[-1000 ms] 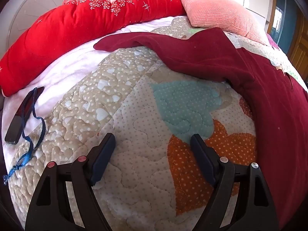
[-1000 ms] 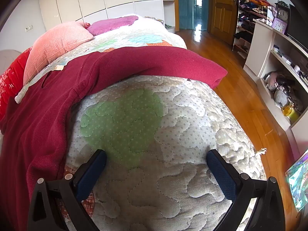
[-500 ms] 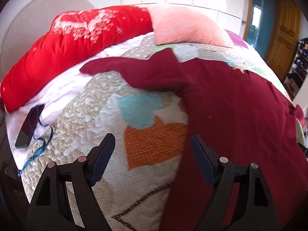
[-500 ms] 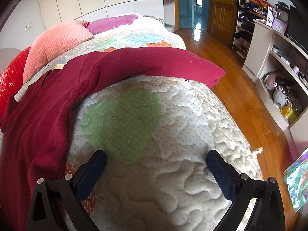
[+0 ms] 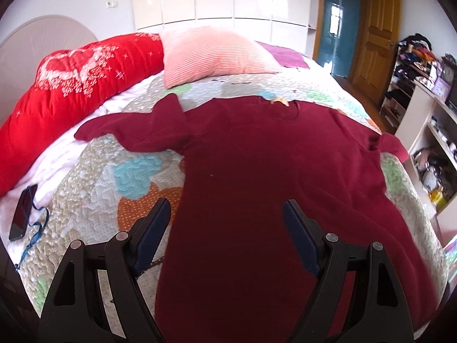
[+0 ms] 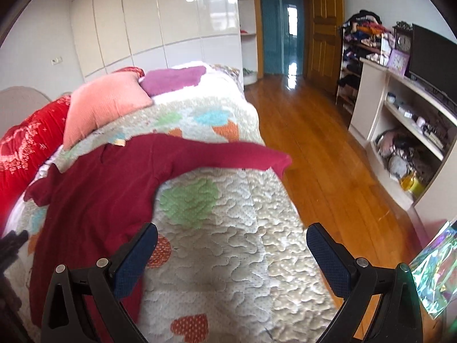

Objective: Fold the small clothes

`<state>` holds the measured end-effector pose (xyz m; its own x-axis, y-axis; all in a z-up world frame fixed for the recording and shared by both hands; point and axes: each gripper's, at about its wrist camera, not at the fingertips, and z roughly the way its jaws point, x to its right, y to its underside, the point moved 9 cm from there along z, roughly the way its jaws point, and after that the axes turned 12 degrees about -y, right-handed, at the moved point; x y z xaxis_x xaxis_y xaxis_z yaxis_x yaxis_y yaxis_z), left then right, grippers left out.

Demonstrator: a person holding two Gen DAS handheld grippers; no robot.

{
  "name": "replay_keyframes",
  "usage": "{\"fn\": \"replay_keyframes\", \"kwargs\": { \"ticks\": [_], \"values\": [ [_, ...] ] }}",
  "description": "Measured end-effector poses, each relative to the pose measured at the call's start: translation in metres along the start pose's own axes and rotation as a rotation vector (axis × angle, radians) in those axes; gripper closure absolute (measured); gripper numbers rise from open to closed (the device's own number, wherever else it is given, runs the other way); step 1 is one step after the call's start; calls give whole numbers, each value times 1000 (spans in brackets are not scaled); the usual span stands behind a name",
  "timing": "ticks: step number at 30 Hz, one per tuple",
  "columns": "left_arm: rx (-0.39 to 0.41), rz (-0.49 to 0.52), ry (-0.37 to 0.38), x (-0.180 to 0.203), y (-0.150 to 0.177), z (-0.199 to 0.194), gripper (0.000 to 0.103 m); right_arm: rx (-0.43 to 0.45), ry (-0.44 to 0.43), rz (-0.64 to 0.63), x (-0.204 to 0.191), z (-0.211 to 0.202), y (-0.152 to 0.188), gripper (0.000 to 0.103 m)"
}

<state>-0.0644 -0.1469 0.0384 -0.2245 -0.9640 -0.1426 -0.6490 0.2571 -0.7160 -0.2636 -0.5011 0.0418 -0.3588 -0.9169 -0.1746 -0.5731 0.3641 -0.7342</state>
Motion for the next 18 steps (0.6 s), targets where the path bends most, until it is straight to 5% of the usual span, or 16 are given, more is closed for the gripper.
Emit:
{"fn": "replay_keyframes", "kwargs": {
  "ticks": [9, 18],
  "values": [
    [21, 20, 51, 18, -8, -22, 22, 86, -65, -114, -55, -59, -36, 0],
    [40, 26, 36, 11, -17, -24, 22, 4, -226, -99, -131, -4, -16, 0]
  ]
}}
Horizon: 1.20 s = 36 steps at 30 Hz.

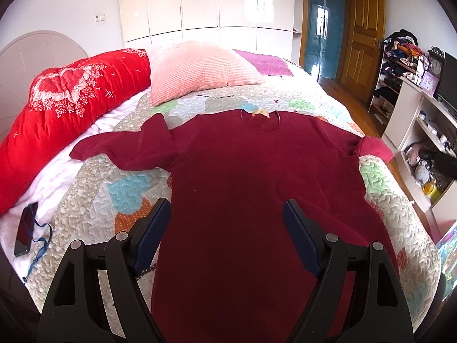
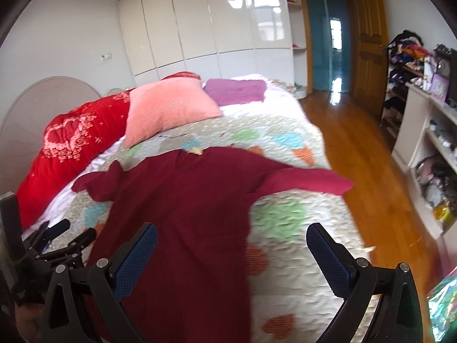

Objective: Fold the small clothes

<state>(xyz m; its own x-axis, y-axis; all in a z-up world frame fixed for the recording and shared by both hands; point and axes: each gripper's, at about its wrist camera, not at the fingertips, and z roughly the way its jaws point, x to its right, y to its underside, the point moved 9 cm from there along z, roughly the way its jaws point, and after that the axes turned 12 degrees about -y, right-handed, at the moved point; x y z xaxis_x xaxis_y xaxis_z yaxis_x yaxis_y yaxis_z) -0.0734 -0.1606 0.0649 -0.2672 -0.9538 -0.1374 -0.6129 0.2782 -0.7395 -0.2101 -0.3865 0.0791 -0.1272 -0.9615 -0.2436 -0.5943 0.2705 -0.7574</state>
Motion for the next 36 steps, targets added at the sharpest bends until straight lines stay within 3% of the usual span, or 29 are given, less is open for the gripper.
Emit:
{"fn": "replay_keyframes", "kwargs": {
  "ticks": [5, 15, 25, 36],
  "values": [
    [-15, -36, -15, -11, 1, 9, 22, -38, -25, -3, -27, 46, 4, 0],
    [-73, -82, -56, -31, 13, 43, 22, -80, -3, -7, -36, 103, 17, 0],
    [-120, -73, -77, -39, 27, 62, 22, -141, -57, -16, -45, 129, 31, 0],
    [-148, -128, -106, -66, 40, 70, 22, -163, -72, -86, -69, 145, 41, 0]
  ]
}}
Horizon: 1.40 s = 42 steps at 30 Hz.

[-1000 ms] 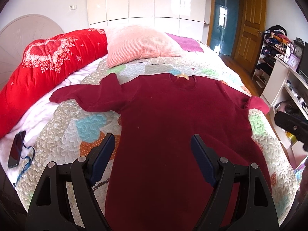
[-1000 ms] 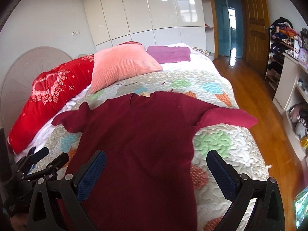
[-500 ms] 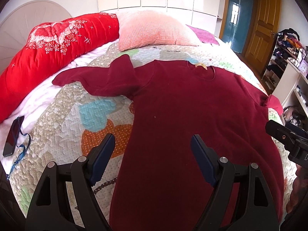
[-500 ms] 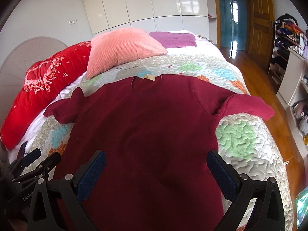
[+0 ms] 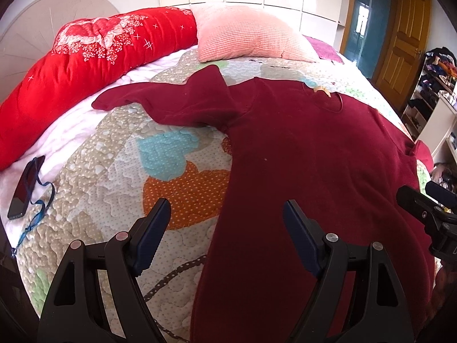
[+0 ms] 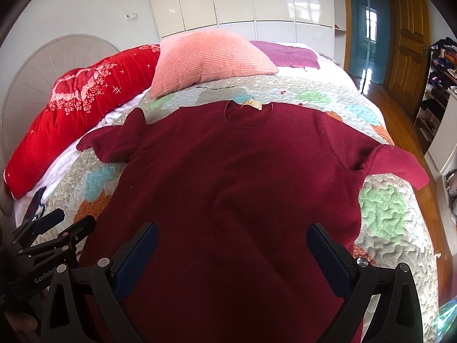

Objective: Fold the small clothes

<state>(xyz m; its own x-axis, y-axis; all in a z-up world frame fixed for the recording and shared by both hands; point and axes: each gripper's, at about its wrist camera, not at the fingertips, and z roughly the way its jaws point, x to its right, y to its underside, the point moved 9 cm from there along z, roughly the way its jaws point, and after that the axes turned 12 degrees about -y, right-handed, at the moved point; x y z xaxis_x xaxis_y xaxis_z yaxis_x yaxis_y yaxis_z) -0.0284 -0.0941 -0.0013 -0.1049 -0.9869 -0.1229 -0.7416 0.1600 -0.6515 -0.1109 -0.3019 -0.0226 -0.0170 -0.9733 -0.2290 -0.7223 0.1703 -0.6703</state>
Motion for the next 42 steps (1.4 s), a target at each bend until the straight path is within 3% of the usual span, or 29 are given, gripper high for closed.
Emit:
{"fn": "replay_keyframes", "kwargs": {
  "ticks": [10, 26, 31, 42],
  "values": [
    [-33, 3, -5, -7, 14, 9, 22, -33, -15, -16, -15, 15, 4, 0],
    [-46, -12, -4, -14, 3, 28, 22, -65, -9, -36, -28, 52, -3, 0],
    [-60, -59, 1, -31, -15, 43, 22, -73, -13, -34, -29, 71, -11, 0],
    [-65, -207, -116, -116, -79, 95, 22, -42, 10, -61, -34, 114, -41, 2]
  ]
}}
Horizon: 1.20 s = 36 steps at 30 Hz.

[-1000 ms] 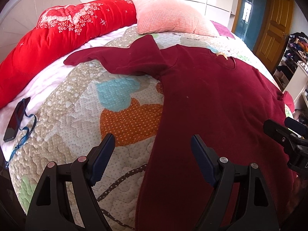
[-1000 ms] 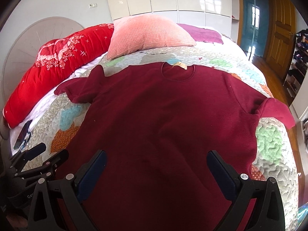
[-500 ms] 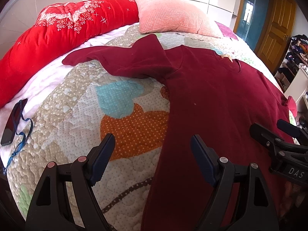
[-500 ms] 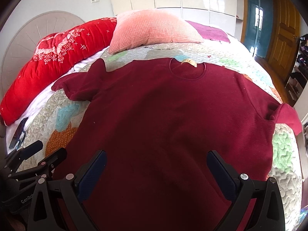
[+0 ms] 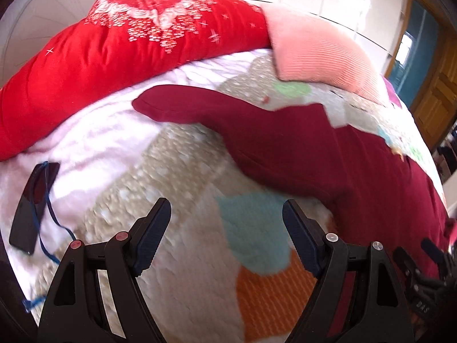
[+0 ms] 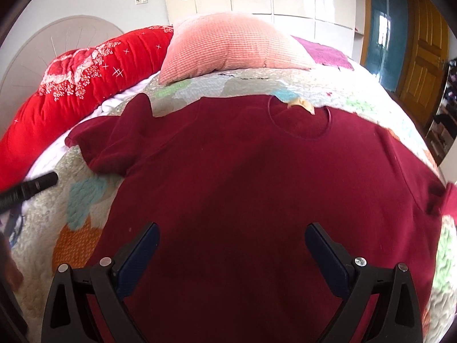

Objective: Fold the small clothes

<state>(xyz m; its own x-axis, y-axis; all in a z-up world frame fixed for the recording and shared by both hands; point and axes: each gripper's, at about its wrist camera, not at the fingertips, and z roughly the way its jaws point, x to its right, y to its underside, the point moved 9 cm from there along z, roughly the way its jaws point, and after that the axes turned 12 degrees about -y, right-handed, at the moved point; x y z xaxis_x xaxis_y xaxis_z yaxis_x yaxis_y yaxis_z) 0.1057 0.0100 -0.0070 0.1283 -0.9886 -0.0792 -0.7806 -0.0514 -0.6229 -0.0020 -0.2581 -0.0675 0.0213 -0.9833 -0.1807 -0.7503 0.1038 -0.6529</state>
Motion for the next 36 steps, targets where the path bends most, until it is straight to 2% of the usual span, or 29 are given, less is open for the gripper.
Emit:
{"fn": "replay_keyframes", "kwargs": {
  "ticks": [7, 11, 16, 18, 20, 23, 25, 26, 27, 28, 30, 32, 36],
  "values": [
    [12, -23, -71, -29, -28, 28, 22, 3, -7, 8, 3, 19, -12, 2],
    [-36, -83, -38, -45, -40, 52, 22, -10, -26, 24, 2, 28, -11, 2],
    [-119, -280, 9, -72, -59, 91, 22, -26, -44, 31, 2, 35, -9, 2],
    [-141, -363, 0, -80, -69, 109, 22, -24, -48, 35, 2, 36, -10, 2],
    [-151, -384, -16, -80, -75, 120, 22, -23, -50, 36, 2, 37, -10, 2],
    [-188, -433, 12, -74, -84, 145, 23, -25, -51, 35, 1, 38, -9, 2],
    [-152, -465, 7, -76, -90, 151, 32, -27, -51, 36, 1, 38, -8, 2],
    [-131, -458, 1, -77, -96, 154, 50, -28, -51, 35, 1, 38, -8, 2],
    [-124, -437, -2, -75, -98, 155, 76, -28, -52, 35, 2, 38, -8, 2],
    [-123, -409, -14, -75, -101, 155, 87, -29, -52, 34, 2, 38, -8, 2],
    [-96, -400, 6, -76, -106, 143, 92, -29, -59, 35, 2, 36, -9, 2],
    [-19, -386, 34, -77, -119, 114, 93, -23, -64, 38, 3, 33, -10, 2],
    [131, -312, 124, -60, -151, 32, 93, 1, -65, 68, 14, 19, -14, 2]
  ]
}}
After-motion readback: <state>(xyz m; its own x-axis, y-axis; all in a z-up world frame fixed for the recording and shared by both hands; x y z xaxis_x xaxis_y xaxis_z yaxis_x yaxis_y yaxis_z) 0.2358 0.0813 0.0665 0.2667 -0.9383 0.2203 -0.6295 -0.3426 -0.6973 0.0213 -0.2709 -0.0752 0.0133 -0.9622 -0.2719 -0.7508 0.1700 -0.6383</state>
